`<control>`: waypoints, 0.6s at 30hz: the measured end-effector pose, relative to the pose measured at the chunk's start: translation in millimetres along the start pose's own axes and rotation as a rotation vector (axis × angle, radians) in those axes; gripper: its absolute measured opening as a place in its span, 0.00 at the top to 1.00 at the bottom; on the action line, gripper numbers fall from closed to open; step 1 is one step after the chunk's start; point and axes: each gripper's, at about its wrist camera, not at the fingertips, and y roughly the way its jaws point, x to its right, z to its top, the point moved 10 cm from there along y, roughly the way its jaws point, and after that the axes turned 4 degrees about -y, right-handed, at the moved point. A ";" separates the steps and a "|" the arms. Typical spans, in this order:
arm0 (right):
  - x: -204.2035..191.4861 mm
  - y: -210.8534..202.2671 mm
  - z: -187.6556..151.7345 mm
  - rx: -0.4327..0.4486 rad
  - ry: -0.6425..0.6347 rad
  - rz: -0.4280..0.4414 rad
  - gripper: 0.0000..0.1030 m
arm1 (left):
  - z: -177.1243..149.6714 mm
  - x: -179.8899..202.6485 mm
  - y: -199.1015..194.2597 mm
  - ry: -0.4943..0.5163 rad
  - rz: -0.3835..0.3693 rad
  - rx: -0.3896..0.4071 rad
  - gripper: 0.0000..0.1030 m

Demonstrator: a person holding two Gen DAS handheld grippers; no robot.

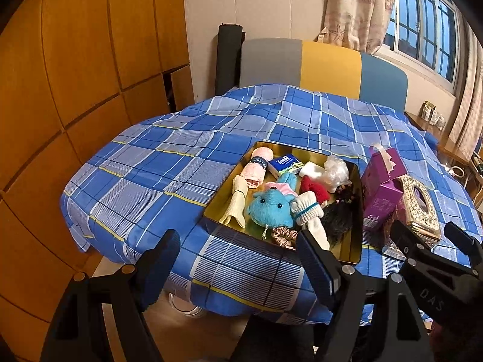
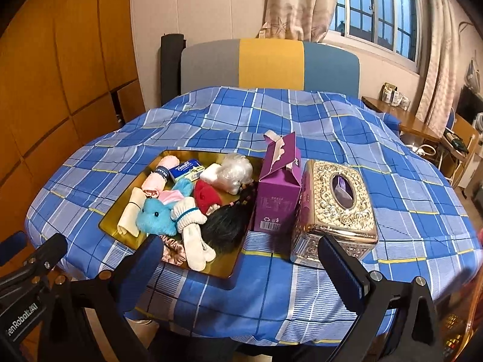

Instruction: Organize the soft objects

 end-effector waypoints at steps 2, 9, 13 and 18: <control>1.0 1.4 -0.9 -0.006 0.003 -0.002 0.00 | 0.3 -0.7 1.2 0.004 0.011 0.001 0.22; 7.7 3.5 -1.7 -0.015 0.026 -0.011 0.00 | -0.2 -0.1 1.2 0.014 0.018 0.002 0.22; 8.9 3.6 -1.7 -0.017 0.027 -0.010 0.00 | -1.2 1.0 1.5 0.012 0.015 -0.001 0.22; 10.9 4.1 -2.0 -0.019 0.031 -0.007 0.00 | -2.6 3.9 3.5 0.018 0.005 -0.010 0.22</control>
